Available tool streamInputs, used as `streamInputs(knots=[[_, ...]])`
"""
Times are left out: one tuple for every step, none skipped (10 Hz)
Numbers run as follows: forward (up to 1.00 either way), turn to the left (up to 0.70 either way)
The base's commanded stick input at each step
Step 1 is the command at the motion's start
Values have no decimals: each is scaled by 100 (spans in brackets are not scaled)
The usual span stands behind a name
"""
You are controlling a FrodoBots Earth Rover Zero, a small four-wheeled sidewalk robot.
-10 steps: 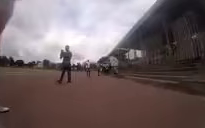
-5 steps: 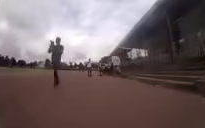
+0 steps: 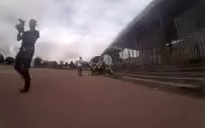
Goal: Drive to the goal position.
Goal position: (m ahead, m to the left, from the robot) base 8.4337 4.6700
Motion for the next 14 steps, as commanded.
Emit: streamInputs(knots=[[100,0],[100,0],[100,0],[100,0],[100,0],[100,0],[100,0],[100,0],[100,40],[100,40],[100,23],[100,0],[100,0],[100,0]])
